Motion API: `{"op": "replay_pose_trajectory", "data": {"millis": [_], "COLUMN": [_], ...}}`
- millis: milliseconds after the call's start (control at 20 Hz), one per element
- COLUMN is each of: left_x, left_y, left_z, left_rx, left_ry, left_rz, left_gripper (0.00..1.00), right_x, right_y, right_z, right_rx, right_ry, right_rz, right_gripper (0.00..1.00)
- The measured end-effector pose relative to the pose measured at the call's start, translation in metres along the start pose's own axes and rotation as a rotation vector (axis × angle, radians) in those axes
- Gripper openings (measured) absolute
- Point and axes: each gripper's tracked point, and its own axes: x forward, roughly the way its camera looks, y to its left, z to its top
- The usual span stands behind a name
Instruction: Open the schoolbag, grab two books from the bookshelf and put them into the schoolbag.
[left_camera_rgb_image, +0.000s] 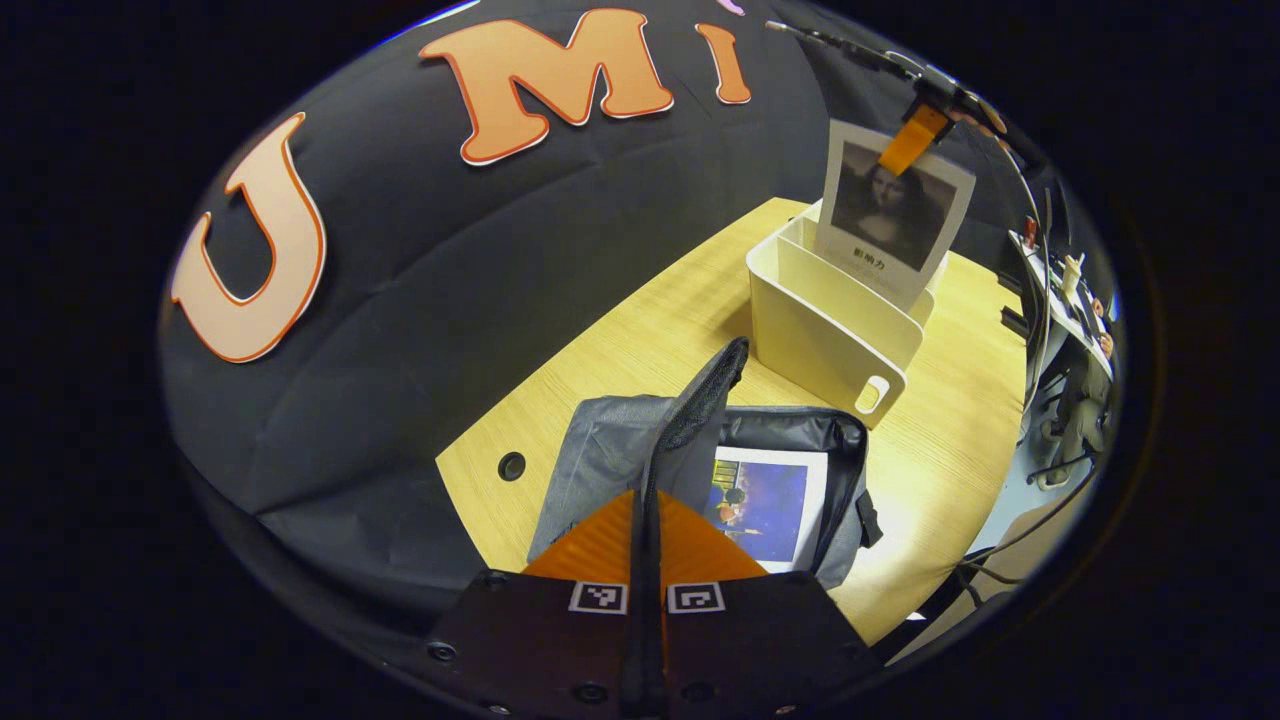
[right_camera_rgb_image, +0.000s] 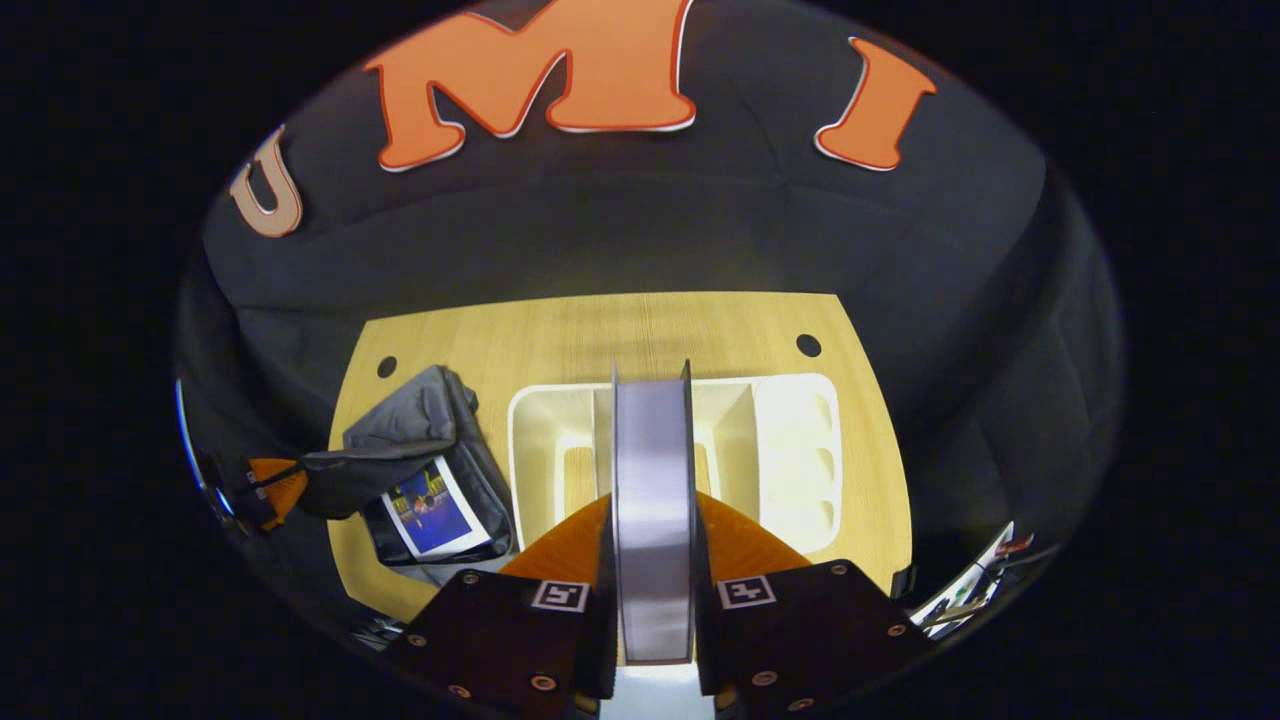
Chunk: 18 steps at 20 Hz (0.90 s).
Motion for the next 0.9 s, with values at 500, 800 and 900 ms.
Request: {"op": "replay_pose_trajectory", "data": {"millis": [500, 800, 900], "left_x": [-0.003, -0.006, -0.007], "left_y": [0.016, 0.027, 0.028], "left_z": [0.011, 0.017, 0.018], "left_rx": [0.067, 0.071, 0.072], "left_ry": [-0.030, -0.040, -0.040], "left_rz": [0.033, 0.039, 0.038], "left_gripper": [0.01, 0.01, 0.00], "right_x": [-0.120, -0.088, -0.062], "right_y": [0.044, 0.091, 0.108], "right_z": [-0.048, -0.119, -0.137], "right_rx": [0.296, 0.623, 0.755], "right_ry": [-0.144, -0.107, -0.097], "right_rz": [0.244, 0.516, 0.580], "right_gripper": [0.29, 0.29, 0.29]}}
